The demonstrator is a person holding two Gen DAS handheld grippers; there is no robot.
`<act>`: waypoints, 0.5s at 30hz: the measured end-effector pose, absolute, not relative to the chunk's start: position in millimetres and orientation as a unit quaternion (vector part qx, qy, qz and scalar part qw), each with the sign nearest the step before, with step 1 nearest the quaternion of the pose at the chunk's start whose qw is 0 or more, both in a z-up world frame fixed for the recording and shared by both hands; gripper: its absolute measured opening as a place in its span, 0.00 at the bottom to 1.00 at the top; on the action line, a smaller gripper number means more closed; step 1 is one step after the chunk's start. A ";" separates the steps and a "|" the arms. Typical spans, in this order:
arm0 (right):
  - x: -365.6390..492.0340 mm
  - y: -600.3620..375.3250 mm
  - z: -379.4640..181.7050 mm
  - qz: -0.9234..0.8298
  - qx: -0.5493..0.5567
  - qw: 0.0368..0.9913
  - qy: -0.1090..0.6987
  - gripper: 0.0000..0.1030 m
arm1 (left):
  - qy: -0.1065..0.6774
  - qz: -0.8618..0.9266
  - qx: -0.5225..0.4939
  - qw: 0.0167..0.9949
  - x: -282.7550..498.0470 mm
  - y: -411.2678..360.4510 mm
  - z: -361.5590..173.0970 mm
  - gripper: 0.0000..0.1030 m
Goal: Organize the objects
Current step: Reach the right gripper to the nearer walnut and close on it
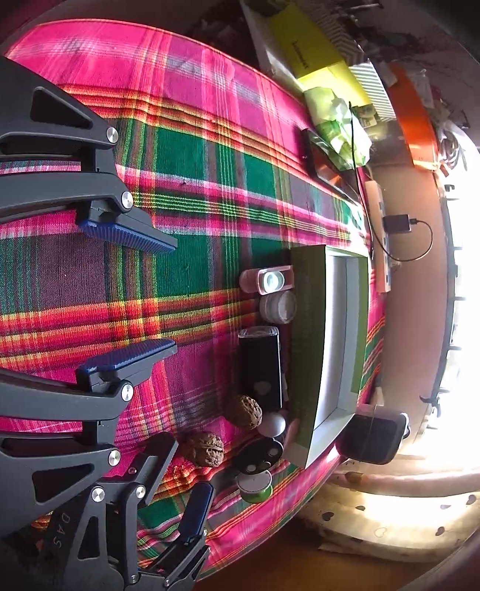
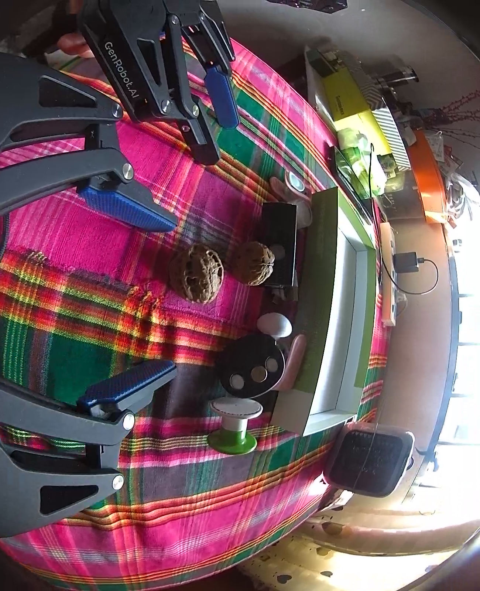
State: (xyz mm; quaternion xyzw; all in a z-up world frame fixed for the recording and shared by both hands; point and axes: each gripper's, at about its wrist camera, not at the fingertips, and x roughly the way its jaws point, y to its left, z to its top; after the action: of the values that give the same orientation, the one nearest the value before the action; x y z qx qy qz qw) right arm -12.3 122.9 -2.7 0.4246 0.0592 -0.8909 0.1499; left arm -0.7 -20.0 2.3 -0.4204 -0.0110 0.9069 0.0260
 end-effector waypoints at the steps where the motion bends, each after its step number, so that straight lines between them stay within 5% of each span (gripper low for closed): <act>1: -14.0 122.5 -2.2 -0.891 0.425 0.149 0.060 0.66 | -0.011 0.907 -0.421 0.026 -0.9 -20.2 2.5 0.46; 15: -19.5 121.2 -0.4 -0.890 0.420 0.167 0.055 0.35 | -0.009 0.906 -0.423 0.025 -6.6 -20.1 2.9 0.46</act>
State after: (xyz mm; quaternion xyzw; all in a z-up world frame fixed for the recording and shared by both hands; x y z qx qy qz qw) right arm -19.5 121.2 -0.4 0.4199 0.0551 -0.8904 0.1666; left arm -6.6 -20.1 2.9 -0.4235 -0.0087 0.9055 0.0254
